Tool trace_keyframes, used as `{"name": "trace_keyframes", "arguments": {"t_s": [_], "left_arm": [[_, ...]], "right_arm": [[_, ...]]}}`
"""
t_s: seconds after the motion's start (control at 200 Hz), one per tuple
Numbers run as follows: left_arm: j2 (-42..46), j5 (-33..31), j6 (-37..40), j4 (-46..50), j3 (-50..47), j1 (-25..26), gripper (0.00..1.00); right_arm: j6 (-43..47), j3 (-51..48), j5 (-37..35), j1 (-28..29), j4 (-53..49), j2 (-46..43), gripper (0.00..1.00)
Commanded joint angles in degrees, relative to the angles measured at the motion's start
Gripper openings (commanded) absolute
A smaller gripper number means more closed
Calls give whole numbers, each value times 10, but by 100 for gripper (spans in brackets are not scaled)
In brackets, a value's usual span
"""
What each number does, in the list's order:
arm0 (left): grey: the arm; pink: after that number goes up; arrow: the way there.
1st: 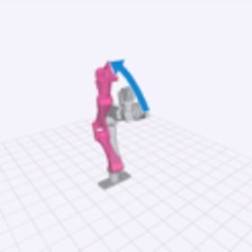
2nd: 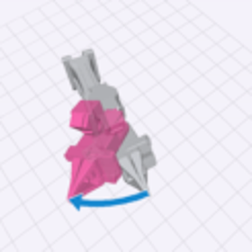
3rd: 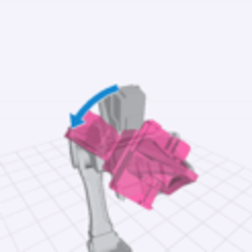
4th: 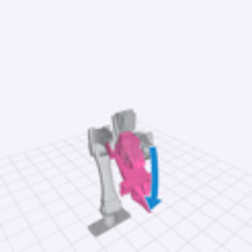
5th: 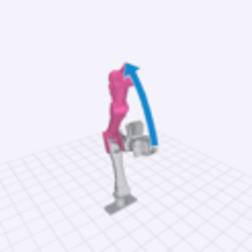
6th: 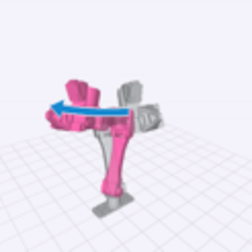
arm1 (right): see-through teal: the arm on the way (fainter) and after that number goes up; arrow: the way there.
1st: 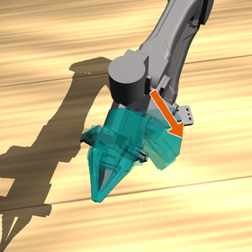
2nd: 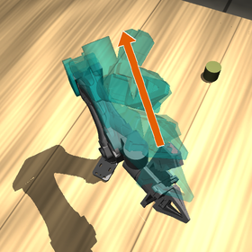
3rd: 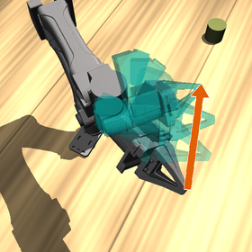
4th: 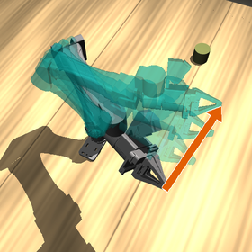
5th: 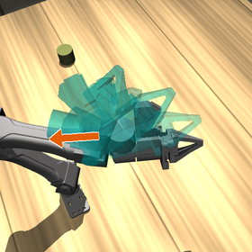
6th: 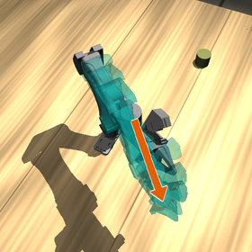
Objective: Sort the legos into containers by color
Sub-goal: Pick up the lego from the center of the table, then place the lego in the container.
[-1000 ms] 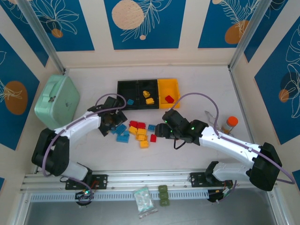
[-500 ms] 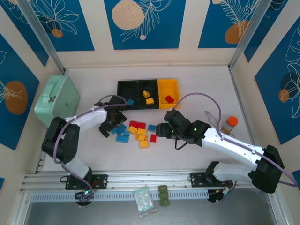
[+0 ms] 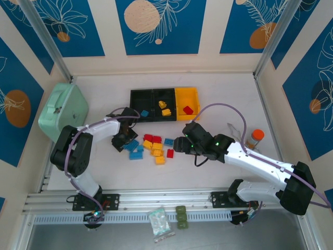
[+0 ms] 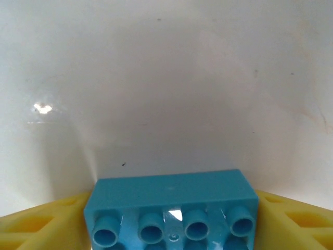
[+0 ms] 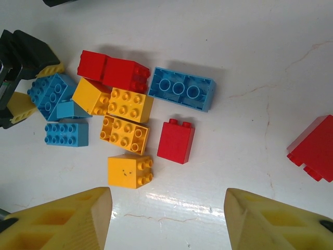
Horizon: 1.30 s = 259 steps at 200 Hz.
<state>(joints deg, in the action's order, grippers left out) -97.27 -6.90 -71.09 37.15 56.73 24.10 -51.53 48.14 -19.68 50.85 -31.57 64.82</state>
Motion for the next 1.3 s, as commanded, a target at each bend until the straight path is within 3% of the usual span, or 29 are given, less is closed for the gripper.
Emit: {"name": "trace_keyframes", "arguments": {"t_s": [0.0,0.445,0.84,1.291], "left_arm": [[8,-9,15,-16,-5,-11,68],[71,-8,42,23,78,-19,67],[-65,8,56,43,279,-16,67],[-213,9,62,98,468,-13,69]], "right_arm": [[-9,10,-14,5,-12,-11,59],[4,32,-11,28,18,18,59],[48,24,3,38,107,37,59],[65,45,25,16,130,74,59]]}}
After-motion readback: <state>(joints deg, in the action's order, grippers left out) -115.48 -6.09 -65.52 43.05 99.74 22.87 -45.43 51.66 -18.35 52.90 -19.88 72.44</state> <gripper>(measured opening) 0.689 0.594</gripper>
